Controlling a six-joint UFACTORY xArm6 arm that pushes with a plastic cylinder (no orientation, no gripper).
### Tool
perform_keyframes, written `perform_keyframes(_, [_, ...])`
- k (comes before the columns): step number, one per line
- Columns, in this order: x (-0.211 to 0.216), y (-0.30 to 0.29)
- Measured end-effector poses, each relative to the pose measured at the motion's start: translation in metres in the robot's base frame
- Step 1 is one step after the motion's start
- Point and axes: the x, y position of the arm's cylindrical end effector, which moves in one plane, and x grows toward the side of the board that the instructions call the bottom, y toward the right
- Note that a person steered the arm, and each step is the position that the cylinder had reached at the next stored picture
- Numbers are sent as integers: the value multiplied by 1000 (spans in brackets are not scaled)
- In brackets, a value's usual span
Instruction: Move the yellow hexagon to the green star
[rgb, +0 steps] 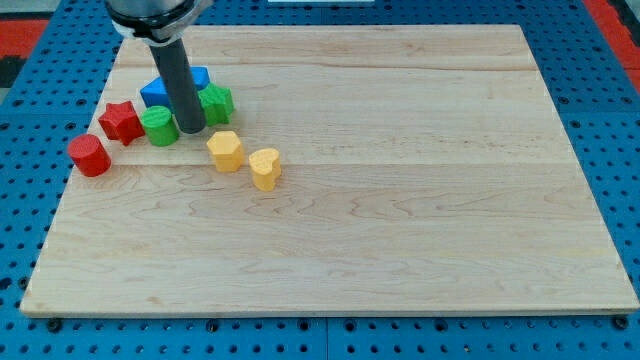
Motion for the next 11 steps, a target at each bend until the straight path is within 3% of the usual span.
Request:
perform_keyframes(2, [8, 30])
perform_keyframes(3, [5, 86])
perform_keyframes(4, [-20, 108])
perform_keyframes(5, [47, 164])
perform_keyframes(6, [114, 154])
perform_keyframes(7, [111, 74])
perform_keyframes(8, [100, 45])
perform_keyframes(10, [44, 43])
perform_keyframes(11, [37, 43])
